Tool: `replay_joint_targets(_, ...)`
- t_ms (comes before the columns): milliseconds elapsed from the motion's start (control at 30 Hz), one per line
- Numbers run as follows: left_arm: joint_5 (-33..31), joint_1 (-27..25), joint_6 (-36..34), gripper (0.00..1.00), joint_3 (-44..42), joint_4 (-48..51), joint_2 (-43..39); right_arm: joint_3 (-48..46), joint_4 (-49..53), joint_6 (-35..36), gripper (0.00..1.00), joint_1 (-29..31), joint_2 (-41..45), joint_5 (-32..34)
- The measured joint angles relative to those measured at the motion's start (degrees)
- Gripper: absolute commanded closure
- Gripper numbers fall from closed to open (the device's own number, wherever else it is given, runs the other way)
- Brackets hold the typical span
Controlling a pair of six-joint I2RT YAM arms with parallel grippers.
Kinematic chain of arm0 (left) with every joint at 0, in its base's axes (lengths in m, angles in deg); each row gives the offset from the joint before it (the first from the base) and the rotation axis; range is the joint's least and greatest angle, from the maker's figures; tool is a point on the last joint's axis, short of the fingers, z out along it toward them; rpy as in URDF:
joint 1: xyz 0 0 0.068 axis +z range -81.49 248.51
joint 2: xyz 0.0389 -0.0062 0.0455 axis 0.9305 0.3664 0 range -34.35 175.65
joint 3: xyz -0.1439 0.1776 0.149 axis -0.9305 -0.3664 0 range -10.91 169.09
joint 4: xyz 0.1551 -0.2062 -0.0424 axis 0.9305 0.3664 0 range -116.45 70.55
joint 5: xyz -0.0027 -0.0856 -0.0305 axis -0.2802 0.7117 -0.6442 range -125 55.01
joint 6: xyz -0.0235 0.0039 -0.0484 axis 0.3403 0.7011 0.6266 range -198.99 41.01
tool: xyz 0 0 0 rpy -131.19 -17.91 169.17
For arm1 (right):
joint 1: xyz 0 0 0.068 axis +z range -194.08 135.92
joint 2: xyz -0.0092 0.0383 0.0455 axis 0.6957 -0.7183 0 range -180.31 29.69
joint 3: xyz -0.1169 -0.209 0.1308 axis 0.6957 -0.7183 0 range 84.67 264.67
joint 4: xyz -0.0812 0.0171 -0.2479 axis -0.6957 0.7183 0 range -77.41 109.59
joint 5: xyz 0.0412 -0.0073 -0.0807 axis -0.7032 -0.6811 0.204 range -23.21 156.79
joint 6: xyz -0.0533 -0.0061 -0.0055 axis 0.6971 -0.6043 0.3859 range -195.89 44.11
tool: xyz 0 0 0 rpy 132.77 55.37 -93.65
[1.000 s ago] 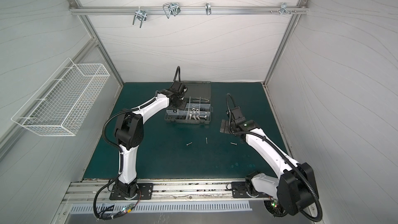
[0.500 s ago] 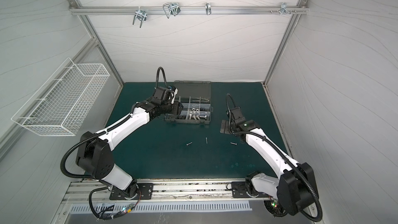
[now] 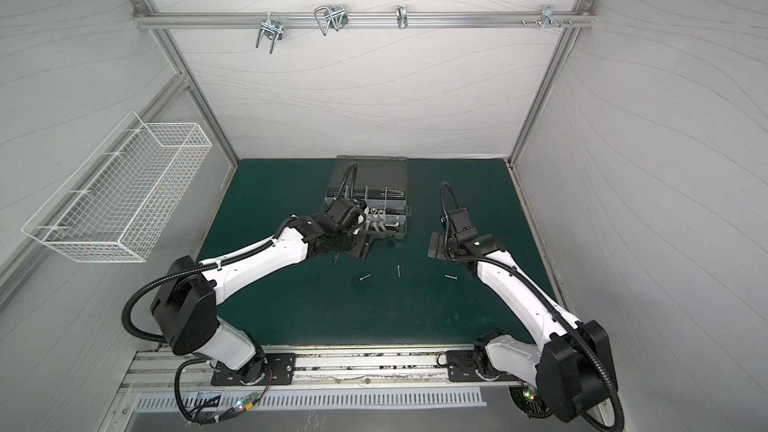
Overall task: Sort the screws and nuts into containers
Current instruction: 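Move the left gripper back down over another thin silver screw, then close the left gripper on the thin screw and lift it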
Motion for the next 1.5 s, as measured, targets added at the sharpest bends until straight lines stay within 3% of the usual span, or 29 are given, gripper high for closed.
replay_joint_targets(100,-0.9,-2.0,0.3,0.36,0.0,0.7,2.2,-0.9,0.0,0.0,0.01,-0.8,0.7,-0.1)
replay_joint_targets(200,-1.4,-3.4,0.1,0.46,0.0,1.6,5.3,-1.1,0.0,-0.2,0.01,-1.4,0.7,-0.2)
replay_joint_targets(300,-1.4,-4.4,-0.4,0.63,0.2,2.7,8.4,-1.1,0.1,-0.2,0.01,-1.7,0.7,-0.2)
replay_joint_targets(500,-0.6,-5.2,-1.7,0.80,0.3,3.4,12.8,-1.1,0.2,-0.2,0.01,-2.1,0.7,-0.1)
replay_joint_targets(1500,1.4,-5.9,-3.0,0.81,1.2,4.8,16.1,-1.1,0.4,-0.2,0.01,-2.5,0.7,-0.2)
